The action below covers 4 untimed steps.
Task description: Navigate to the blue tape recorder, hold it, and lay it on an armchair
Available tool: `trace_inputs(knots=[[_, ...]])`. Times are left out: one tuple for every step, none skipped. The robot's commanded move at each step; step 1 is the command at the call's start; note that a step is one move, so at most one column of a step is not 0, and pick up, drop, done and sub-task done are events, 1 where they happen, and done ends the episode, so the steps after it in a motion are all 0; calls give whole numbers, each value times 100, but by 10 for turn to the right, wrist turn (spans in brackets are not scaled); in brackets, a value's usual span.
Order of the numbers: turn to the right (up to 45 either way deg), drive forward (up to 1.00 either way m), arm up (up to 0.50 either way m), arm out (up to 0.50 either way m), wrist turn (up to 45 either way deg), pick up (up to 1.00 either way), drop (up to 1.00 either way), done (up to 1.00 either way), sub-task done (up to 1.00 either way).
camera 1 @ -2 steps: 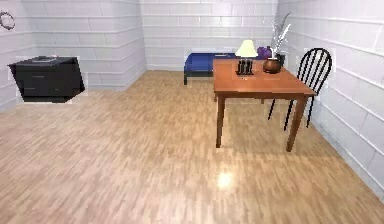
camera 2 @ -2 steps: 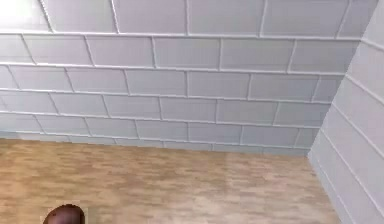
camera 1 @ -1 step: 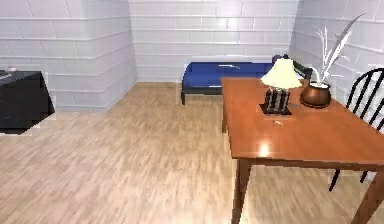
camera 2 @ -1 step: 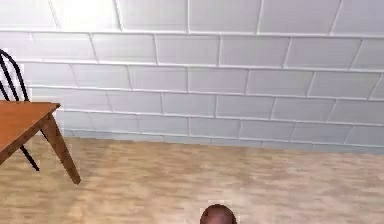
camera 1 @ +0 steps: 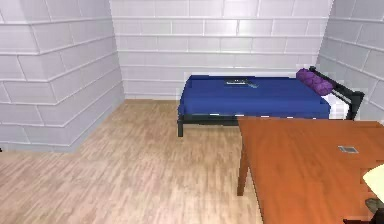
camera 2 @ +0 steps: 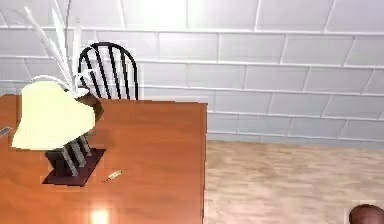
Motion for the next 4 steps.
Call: trace_inputs(knots=[[0, 100, 0, 0, 0, 0, 0, 0, 0], [-30, 0, 0, 0, 0, 0, 0, 0, 0], [0, 60, 0, 0, 0, 0, 0, 0, 0], [-390, 0, 0, 0, 0, 0, 0, 0, 0]])
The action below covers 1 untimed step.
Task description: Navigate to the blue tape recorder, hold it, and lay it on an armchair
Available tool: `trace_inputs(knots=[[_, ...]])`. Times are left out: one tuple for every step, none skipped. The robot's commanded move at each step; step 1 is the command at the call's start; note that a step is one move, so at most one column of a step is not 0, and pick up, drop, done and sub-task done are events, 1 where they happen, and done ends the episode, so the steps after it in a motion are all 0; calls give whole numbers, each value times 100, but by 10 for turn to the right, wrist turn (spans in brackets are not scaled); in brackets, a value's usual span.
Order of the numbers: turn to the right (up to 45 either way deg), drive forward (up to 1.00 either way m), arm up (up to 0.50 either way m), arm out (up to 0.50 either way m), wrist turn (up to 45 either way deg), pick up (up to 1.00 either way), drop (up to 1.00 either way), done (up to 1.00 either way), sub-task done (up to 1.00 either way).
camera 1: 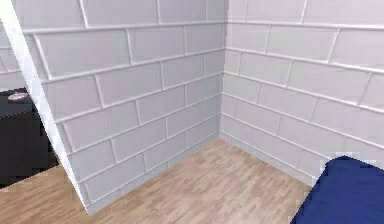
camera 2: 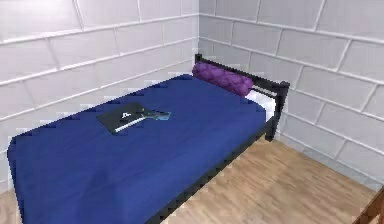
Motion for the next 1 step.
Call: trace_inputs(knots=[[-30, 0, 0, 0, 0, 0, 0, 0, 0]])
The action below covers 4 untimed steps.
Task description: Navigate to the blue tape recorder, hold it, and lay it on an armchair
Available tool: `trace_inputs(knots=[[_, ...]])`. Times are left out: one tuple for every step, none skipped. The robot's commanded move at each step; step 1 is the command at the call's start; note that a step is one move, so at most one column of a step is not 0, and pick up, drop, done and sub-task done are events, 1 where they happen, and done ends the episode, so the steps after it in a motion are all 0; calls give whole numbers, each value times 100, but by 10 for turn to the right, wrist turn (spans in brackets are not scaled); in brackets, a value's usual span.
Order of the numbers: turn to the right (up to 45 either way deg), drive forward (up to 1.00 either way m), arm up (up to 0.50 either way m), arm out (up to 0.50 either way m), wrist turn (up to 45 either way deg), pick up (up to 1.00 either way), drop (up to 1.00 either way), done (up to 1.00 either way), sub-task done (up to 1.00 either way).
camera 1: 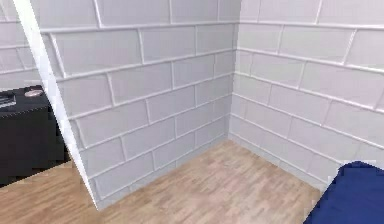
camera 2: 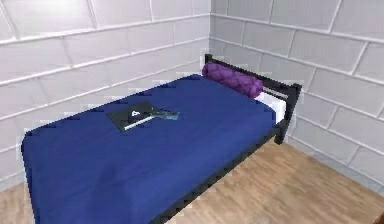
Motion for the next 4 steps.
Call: trace_inputs(knots=[[450, 0, 0, 0, 0, 0, 0, 0, 0], [450, 0, 0, 0, 0, 0, 0, 0, 0], [270, 0, 0, 0, 0, 0, 0, 0, 0], [0, 90, 0, 0, 0, 0, 0, 0, 0]])
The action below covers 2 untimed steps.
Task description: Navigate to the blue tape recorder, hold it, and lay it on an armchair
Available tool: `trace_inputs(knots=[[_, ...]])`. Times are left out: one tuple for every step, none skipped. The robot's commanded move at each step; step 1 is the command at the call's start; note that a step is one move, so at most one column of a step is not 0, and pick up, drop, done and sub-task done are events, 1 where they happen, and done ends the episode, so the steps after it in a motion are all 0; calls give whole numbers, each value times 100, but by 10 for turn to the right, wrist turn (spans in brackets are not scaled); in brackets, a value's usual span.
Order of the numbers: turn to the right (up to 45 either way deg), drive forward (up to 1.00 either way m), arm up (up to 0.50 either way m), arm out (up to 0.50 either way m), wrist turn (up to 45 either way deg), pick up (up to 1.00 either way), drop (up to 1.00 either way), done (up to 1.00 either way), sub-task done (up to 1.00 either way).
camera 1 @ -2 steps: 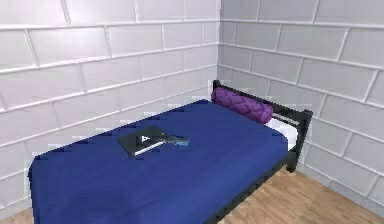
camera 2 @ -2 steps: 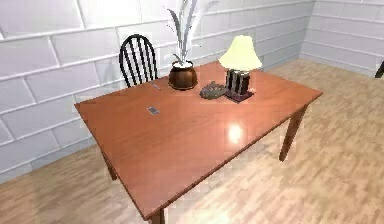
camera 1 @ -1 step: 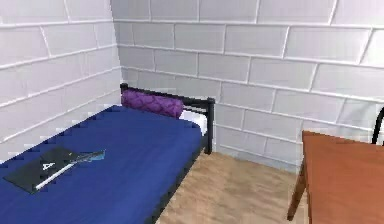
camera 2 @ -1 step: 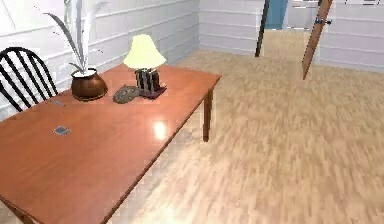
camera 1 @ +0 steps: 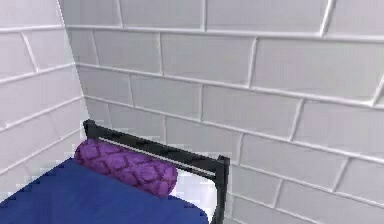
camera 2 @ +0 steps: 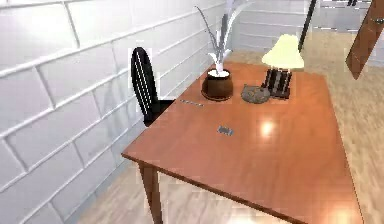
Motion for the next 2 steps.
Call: trace_inputs(knots=[[-450, 0, 0, 0, 0, 0, 0, 0, 0], [-450, 0, 0, 0, 0, 0, 0, 0, 0]])
